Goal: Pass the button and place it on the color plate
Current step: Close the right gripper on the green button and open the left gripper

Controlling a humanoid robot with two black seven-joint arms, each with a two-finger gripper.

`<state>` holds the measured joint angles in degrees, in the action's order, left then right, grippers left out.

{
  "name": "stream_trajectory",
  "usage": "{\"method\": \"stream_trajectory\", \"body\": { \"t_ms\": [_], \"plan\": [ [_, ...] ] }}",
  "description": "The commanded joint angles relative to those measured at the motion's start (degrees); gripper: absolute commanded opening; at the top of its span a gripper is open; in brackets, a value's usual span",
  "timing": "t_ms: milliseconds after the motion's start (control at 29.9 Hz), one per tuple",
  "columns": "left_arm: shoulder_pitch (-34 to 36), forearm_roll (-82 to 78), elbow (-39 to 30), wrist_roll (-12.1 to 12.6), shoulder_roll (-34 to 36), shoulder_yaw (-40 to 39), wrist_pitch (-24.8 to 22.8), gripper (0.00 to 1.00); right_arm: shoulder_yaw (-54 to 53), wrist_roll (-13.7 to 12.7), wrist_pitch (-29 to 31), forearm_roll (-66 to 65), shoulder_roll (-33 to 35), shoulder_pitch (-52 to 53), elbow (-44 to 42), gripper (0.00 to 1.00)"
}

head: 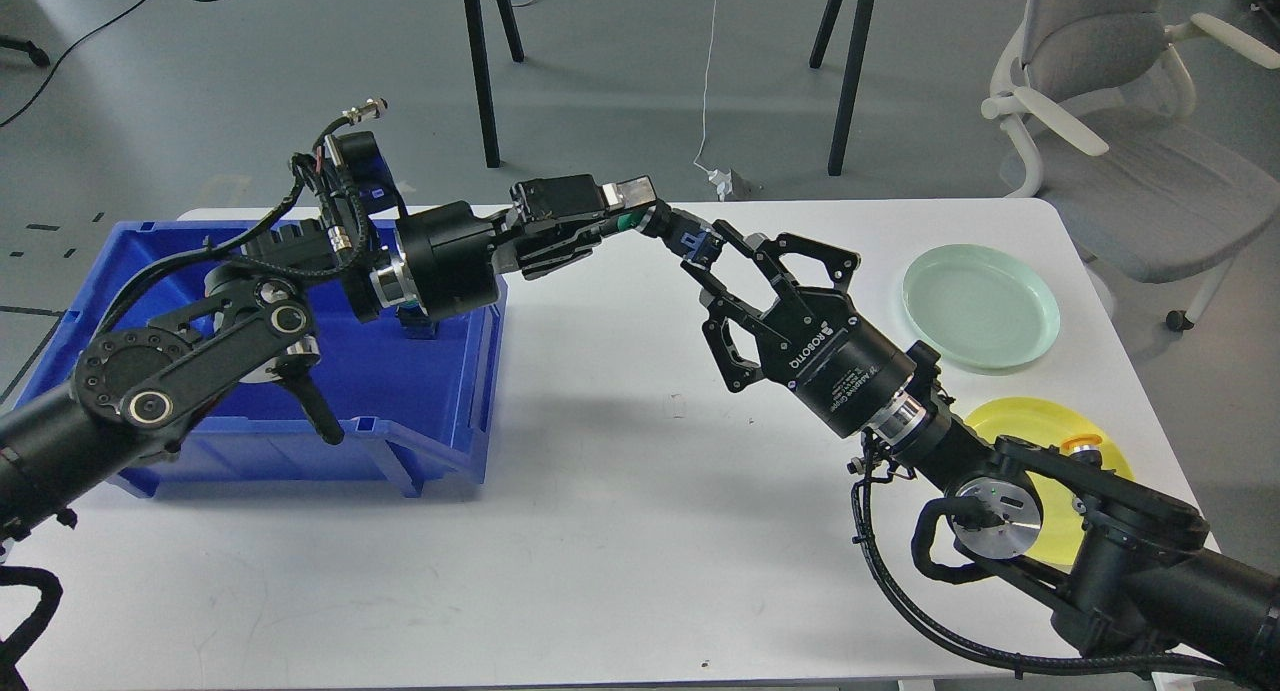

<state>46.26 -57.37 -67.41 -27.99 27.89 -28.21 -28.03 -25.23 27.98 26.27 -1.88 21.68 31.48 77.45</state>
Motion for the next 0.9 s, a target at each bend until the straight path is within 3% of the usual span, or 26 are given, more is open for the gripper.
{"method": "stream_trajectory", "body": {
  "t_ms": [0,334,569,870],
  "plan": [
    [0.0,0.0,0.1,0.0,0.0,0.0,0.0,0.52,0.8,0.0,-0.1,0.0,0.0,0.1,0.0,0.21],
    [-0.1,0.0,0.1,0.0,0.0,-0.2,0.0,0.56,1.0,0.0,-0.1,-0.1,0.1,0.1,0.1,0.2],
    [-0.2,0.4,0.4,0.0,-0.2,-0.4,0.0,0.68,0.0,0.0,0.3,0.1,0.6,-1.0,0.6,0.2],
    [-0.6,0.7,1.1,0.0,-0.6,-0.4,0.0,0.75,-3.7,0.0,0.6,0.0,2.3,-4.8,2.4,0.2]
  ]
}}
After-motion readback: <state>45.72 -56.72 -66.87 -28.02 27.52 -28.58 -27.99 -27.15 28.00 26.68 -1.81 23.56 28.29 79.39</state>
